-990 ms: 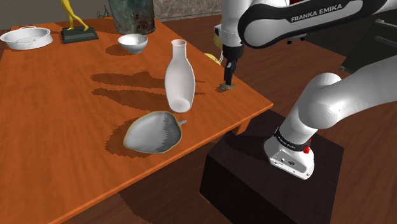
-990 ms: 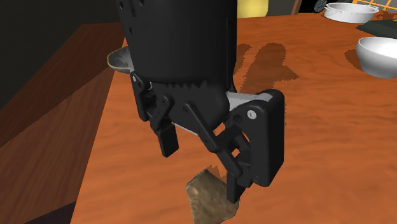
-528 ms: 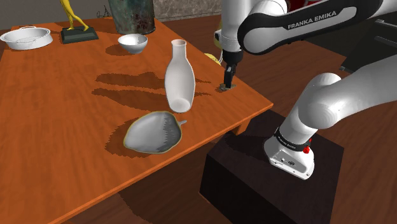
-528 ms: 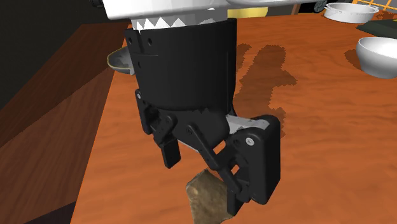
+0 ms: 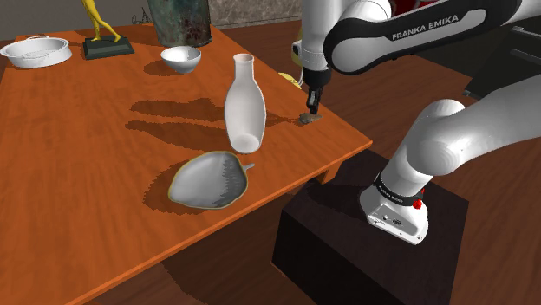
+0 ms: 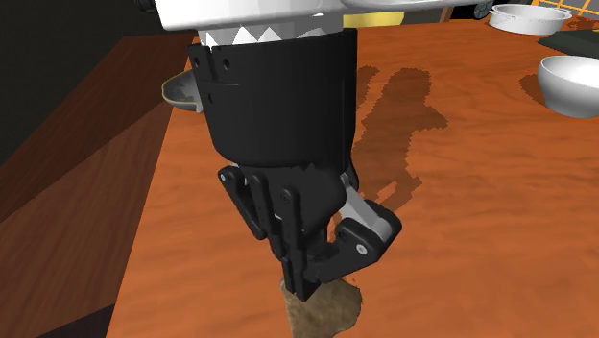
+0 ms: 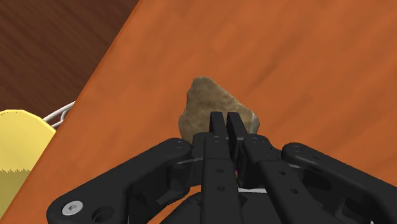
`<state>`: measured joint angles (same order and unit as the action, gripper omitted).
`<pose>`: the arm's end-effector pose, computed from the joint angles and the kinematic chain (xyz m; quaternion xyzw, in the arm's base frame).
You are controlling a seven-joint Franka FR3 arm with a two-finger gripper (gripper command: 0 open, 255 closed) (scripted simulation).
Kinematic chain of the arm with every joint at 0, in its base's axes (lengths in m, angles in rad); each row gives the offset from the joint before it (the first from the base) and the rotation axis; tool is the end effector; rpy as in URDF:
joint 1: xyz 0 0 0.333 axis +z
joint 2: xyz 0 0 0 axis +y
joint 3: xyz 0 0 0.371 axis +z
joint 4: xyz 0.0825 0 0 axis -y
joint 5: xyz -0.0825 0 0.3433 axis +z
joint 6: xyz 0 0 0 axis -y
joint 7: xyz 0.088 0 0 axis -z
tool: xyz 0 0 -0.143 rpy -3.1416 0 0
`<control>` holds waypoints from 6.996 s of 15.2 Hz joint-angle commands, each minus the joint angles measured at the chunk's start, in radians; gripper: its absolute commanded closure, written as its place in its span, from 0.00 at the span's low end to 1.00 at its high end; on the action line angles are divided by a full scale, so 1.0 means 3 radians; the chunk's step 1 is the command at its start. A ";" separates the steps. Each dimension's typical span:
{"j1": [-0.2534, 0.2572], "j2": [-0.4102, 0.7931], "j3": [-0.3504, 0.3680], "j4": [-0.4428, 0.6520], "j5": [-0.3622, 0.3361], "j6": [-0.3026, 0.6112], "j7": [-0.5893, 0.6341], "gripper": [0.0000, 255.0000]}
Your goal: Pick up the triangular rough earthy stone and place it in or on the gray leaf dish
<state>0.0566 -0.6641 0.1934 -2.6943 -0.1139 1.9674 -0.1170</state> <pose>0.2545 0.0567 0.4482 0.9762 0.1828 -0.0321 0.1124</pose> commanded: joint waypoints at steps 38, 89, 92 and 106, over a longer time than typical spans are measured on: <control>0.0150 0.0658 -0.0694 0.0242 0.0572 0.0392 -0.0963 1.00; 0.1003 0.2415 0.0953 0.2890 0.0593 -0.0332 0.1566 1.00; 0.1006 0.2436 0.0953 0.2779 0.0585 -0.0201 0.1563 1.00; 0.1019 0.2557 0.0954 0.2463 0.0535 0.0224 0.1573 1.00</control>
<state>0.3628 0.1032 0.4801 -1.9542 0.0462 2.0345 0.3554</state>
